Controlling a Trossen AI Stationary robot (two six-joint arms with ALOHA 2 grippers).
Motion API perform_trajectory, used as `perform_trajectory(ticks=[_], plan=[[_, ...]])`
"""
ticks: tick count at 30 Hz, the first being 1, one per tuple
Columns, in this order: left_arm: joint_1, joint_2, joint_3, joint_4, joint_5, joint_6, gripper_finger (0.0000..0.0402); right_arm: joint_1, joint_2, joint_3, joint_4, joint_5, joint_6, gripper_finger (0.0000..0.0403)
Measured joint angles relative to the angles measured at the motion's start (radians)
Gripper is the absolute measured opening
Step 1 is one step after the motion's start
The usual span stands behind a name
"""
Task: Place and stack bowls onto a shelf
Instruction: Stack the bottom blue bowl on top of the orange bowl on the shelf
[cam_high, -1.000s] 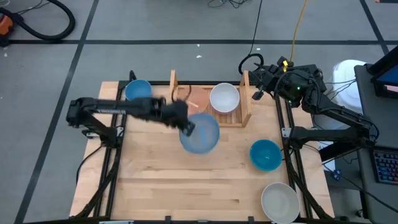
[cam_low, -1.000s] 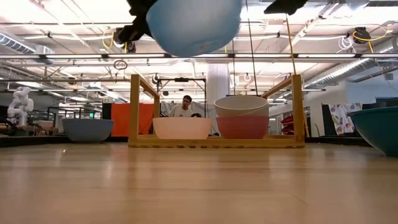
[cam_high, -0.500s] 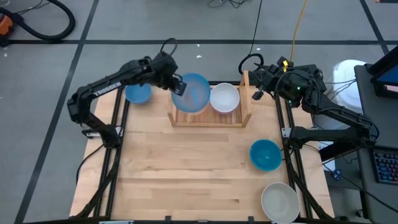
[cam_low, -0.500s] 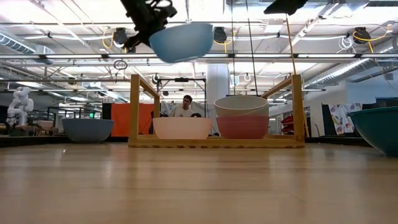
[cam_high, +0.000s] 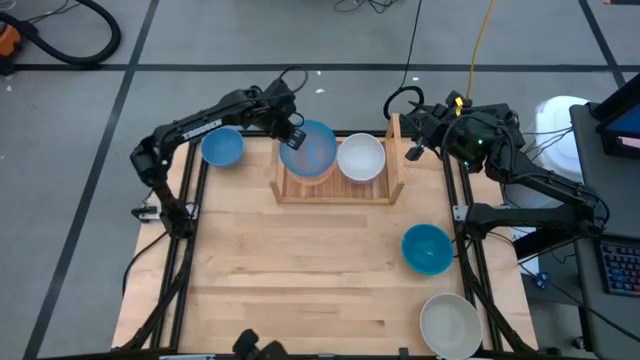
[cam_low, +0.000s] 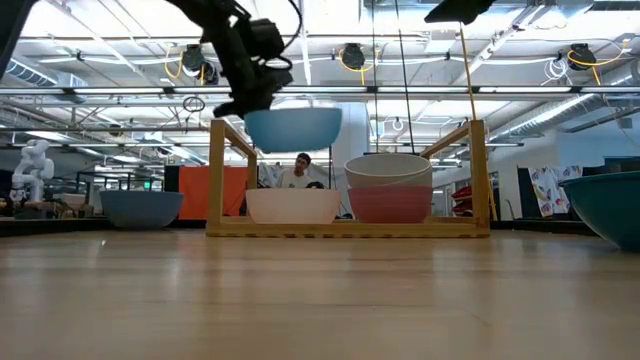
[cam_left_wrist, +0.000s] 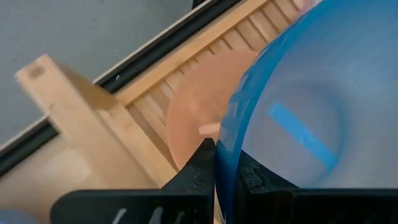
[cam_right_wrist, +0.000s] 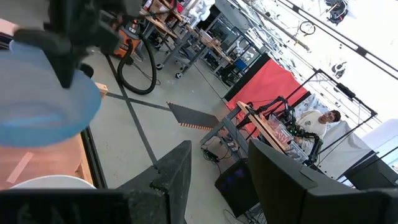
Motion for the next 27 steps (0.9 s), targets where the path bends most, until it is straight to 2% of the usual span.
perform_trajectory(ticks=[14,27], plan=[[0.027,0.143,0.0,0.077,0.003,0.087,0.0007,0.0,0.0,0.0,0.0,0.0,0.0,0.0153],[0.029,0.167,0.003,0.11,-0.032,0.138,0.0013,0.0,0.0,0.0,0.001,0.0,0.0,0.0153]])
